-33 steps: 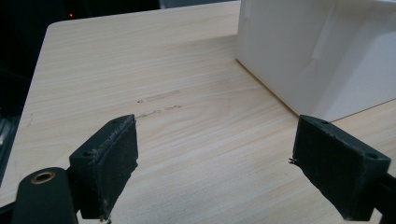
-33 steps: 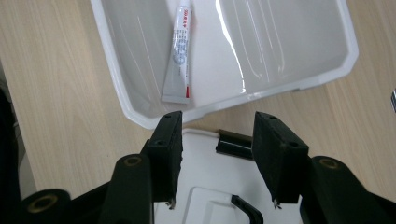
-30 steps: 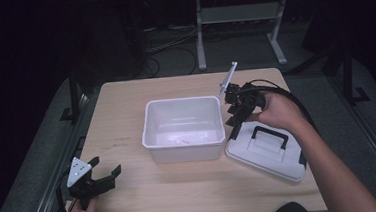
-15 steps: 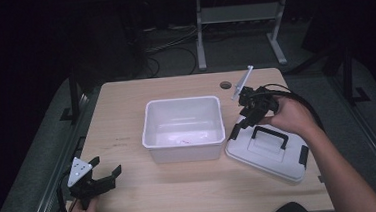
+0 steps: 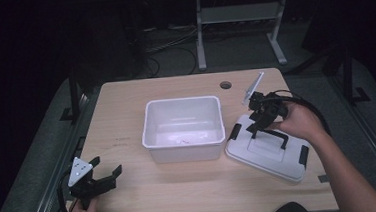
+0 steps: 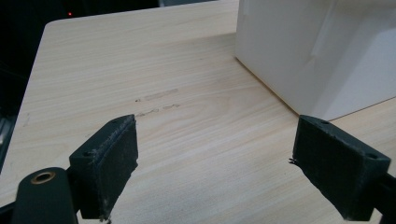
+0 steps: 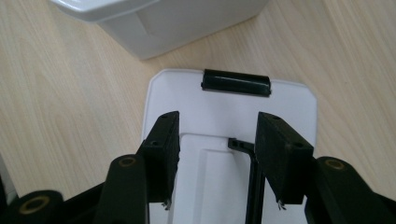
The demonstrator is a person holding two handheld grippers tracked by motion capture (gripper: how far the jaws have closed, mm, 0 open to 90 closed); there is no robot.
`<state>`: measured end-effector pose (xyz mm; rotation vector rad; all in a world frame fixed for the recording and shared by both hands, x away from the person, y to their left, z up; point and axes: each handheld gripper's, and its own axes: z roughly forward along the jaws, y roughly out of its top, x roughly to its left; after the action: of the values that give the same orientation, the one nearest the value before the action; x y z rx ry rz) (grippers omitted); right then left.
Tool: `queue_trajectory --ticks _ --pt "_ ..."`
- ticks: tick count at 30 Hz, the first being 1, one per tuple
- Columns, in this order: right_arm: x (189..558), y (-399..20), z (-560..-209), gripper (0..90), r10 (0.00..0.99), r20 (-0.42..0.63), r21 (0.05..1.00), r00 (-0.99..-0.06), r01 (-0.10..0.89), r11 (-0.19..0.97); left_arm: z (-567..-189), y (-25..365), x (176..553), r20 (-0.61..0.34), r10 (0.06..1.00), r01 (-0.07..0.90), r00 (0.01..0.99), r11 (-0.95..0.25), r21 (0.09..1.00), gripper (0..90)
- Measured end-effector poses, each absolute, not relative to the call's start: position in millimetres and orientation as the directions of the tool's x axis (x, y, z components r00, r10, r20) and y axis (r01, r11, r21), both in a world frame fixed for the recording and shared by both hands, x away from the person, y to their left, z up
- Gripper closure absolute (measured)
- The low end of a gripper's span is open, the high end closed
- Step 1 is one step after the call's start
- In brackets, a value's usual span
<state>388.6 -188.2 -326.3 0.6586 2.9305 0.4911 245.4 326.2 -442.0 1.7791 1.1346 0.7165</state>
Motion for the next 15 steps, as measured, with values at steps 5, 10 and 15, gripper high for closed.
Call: queue_trajectory --ticks 5,10,15 --pt "389 -195 -333 49.0 0.445 -0.019 0.329 -0.895 0.415 0.848 -442 326 245 0.010 0.909 0.402 0.416 -0.194 0.895 13.4" --pt "390 -203 -339 48.7 0.458 -0.011 0.334 -0.889 0.429 0.839 -442 326 245 0.013 0.909 0.401 0.417 -0.197 0.895 13.4" --pt "390 -212 -345 48.5 0.482 -0.007 0.335 -0.876 0.452 0.827 -442 326 246 0.011 0.910 0.402 0.415 -0.195 0.895 13.4"
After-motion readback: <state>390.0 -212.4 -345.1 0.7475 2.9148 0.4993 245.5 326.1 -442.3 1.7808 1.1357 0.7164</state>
